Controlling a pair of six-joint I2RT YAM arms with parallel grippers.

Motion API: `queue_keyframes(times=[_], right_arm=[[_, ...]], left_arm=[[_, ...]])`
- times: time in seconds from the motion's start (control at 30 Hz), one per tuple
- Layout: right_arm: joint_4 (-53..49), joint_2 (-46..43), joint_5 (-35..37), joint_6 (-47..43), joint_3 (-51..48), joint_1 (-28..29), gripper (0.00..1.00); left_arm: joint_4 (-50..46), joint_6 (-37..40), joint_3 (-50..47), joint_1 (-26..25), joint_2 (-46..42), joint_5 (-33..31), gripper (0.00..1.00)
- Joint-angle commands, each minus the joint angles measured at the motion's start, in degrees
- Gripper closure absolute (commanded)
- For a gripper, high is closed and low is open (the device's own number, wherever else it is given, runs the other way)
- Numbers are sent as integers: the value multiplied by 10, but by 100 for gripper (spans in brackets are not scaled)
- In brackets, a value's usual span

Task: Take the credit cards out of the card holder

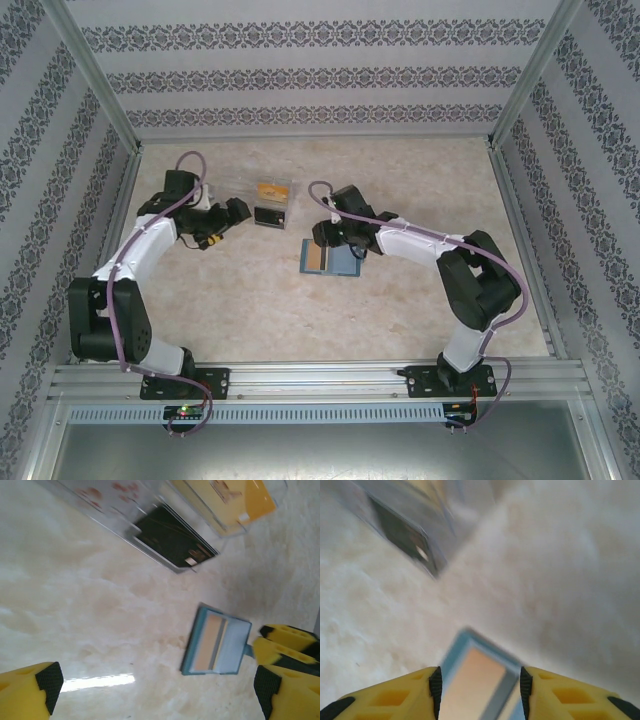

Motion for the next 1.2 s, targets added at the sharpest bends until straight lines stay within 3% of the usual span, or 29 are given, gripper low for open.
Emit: queue_keyframes(times=[0.0, 0.23, 0.6, 0.83, 1.17], right_arm=[[16, -17, -55, 113, -16, -8, 55], [39, -9, -71, 211, -54, -22, 66], [40, -13, -54, 229, -81, -33, 77], [67, -17, -80, 210, -93, -39, 83], [81, 1, -112, 202, -86, -41, 82]], left_arm=[[32, -36, 13, -50, 18, -17, 0], [73, -73, 33, -153, 58, -73, 6], [104, -124, 67, -241, 140, -113, 22], [109, -145, 100, -267, 196, -93, 39], [115, -164, 106, -272, 234, -81, 54]])
